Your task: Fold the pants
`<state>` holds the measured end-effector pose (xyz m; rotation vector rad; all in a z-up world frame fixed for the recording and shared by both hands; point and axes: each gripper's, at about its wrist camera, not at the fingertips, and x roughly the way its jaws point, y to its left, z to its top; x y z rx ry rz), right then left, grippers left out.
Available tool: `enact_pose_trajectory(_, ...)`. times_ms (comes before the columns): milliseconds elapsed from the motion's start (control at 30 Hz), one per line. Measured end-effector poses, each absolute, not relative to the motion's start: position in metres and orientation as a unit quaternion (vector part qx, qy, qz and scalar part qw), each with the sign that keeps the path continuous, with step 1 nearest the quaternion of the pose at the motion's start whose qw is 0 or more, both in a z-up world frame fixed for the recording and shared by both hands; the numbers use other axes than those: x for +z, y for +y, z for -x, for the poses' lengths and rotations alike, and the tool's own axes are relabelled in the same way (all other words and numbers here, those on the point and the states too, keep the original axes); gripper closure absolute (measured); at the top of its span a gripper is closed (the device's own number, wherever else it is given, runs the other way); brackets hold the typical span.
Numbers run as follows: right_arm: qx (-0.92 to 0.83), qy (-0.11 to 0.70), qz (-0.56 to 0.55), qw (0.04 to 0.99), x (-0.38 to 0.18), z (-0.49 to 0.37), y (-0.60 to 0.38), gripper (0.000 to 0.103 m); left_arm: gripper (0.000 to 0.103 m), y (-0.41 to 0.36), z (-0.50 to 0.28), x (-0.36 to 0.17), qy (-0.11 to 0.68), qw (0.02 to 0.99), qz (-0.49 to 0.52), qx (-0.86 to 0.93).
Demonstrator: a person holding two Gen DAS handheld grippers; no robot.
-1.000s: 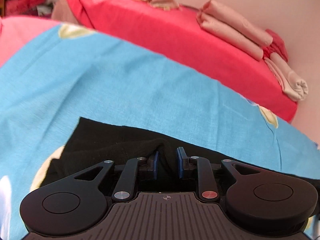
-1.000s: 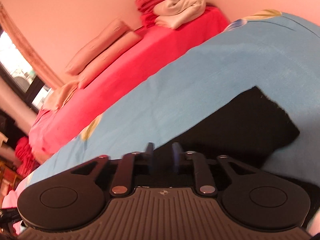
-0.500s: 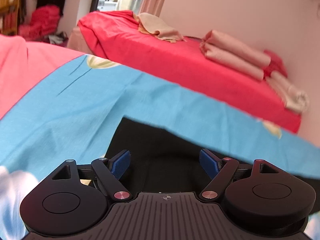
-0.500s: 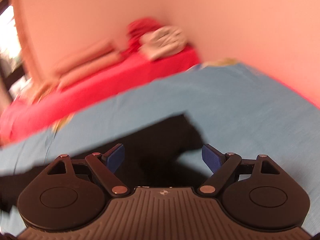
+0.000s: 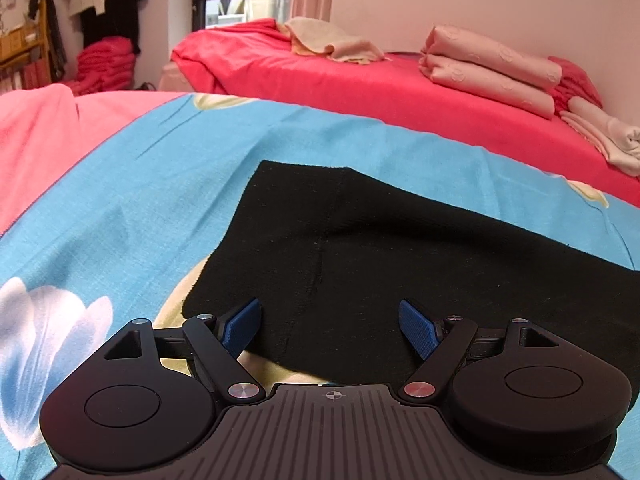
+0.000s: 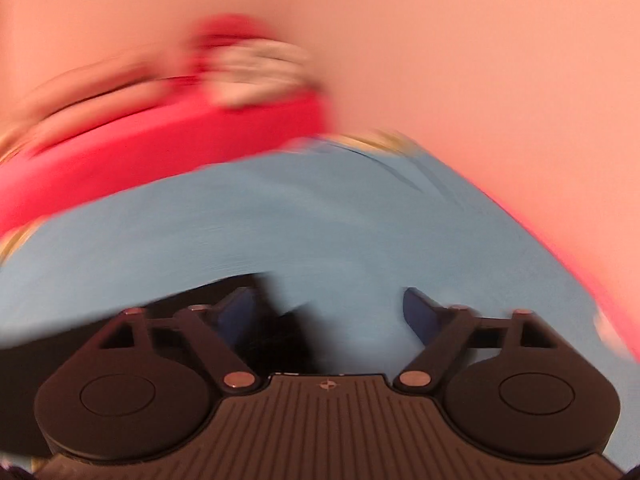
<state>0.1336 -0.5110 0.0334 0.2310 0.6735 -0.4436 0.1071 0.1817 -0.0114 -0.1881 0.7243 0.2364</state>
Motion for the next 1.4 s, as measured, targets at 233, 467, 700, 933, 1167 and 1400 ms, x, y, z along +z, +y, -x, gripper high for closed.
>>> enact_pose_trajectory(233,-0.258,0.267,-0.261,0.891,0.048,-0.101,-0.511,0.011,0.000,0.194,-0.092,-0.009,0.320,0.929,0.110,0.149)
enact_pose_trajectory(467,0.087,0.306,-0.039,0.947,0.075,-0.148,-0.254,0.014,0.000,0.232,-0.076,-0.005,0.303,0.905,0.139,0.264)
enact_pose_trajectory(700,0.367,0.275,0.189,0.868,0.058,-0.151,0.035,0.016,0.000,0.272,-0.059,-0.007,0.305,0.878,0.192,0.315)
enact_pose_trajectory(933,0.388,0.240,0.278,0.845,0.008,-0.164,0.179,0.044,0.000,0.277,-0.057,-0.007,0.304,0.878,0.208,0.306)
enact_pose_trajectory(1167,0.514,0.244,0.225,0.791,0.019,-0.138,0.157,0.095,0.000,0.281,-0.051,-0.006,0.298,0.875,0.222,0.311)
enact_pose_trajectory(1400,0.468,0.288,0.234,0.802,-0.003,-0.186,0.186,0.095,0.000,0.280,-0.053,-0.007,0.303,0.873,0.217,0.314)
